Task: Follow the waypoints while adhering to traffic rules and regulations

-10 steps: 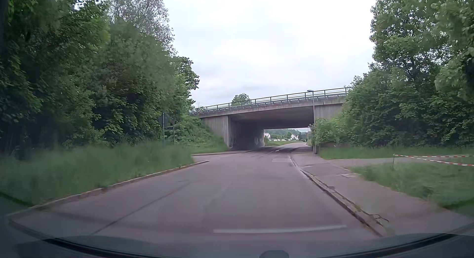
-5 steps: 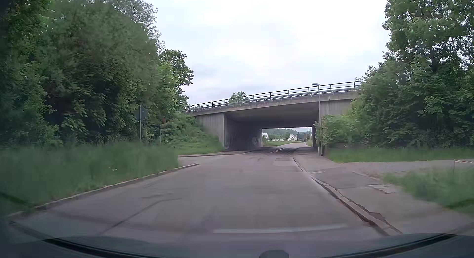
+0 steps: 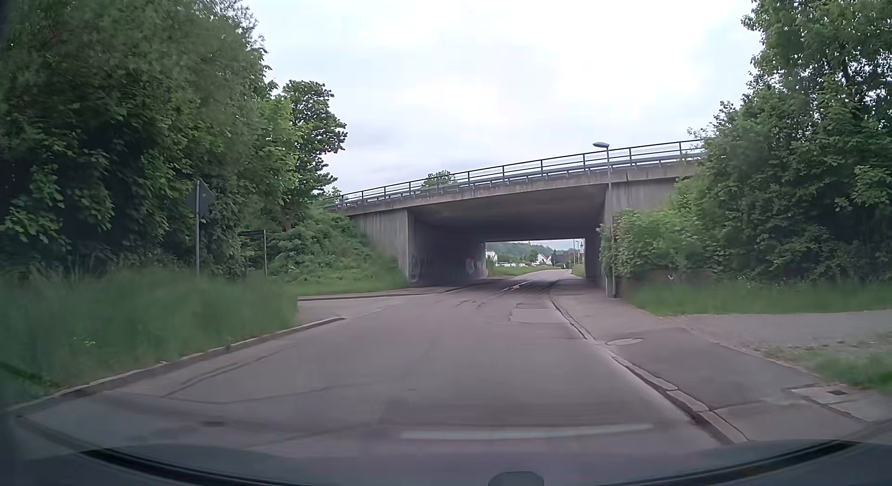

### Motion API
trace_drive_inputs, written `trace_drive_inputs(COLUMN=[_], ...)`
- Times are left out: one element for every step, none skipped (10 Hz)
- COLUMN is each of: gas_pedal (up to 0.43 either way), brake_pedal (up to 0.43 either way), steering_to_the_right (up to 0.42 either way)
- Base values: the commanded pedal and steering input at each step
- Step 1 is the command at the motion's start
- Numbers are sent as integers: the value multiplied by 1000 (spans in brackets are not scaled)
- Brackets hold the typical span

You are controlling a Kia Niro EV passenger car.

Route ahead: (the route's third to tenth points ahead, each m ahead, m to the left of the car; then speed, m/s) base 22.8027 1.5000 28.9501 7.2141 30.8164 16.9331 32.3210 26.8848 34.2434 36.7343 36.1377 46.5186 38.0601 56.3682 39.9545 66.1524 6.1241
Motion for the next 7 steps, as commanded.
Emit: trace_drive_inputs(gas_pedal=[0, 0, 0, 0, 0, 0, 0], brake_pedal=[0, 0, 0, 0, 0, 0, 0], steering_to_the_right=[25, 25, 24, 24, 24, 20, 15])
